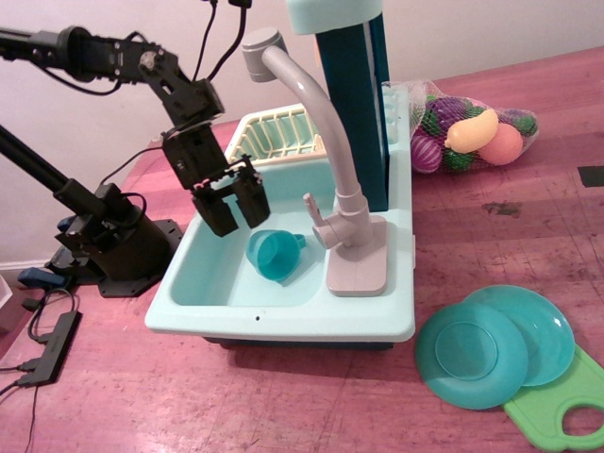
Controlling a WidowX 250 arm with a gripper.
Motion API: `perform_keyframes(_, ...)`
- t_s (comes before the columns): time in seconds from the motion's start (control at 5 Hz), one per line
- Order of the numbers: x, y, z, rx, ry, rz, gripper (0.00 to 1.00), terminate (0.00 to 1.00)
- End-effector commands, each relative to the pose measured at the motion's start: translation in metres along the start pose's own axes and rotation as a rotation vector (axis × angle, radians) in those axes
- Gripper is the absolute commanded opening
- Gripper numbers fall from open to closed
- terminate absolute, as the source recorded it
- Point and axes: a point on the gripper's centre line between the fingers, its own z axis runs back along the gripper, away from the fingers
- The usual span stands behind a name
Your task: Flip cup upright
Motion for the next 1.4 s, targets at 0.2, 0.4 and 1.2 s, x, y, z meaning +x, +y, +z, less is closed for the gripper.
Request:
perform_keyframes(0.2, 0.003, 0.021, 0.001, -0.023, 0.078, 0.063, 1.0, 0.0)
perform_keyframes(0.4, -0.013, -0.001, -0.003, -0.071, 0.118, 0.091, 1.0, 0.0)
perform_keyframes(1.2, -0.013, 0.022, -0.03, -0.062, 0.055, 0.011, 1.0, 0.0)
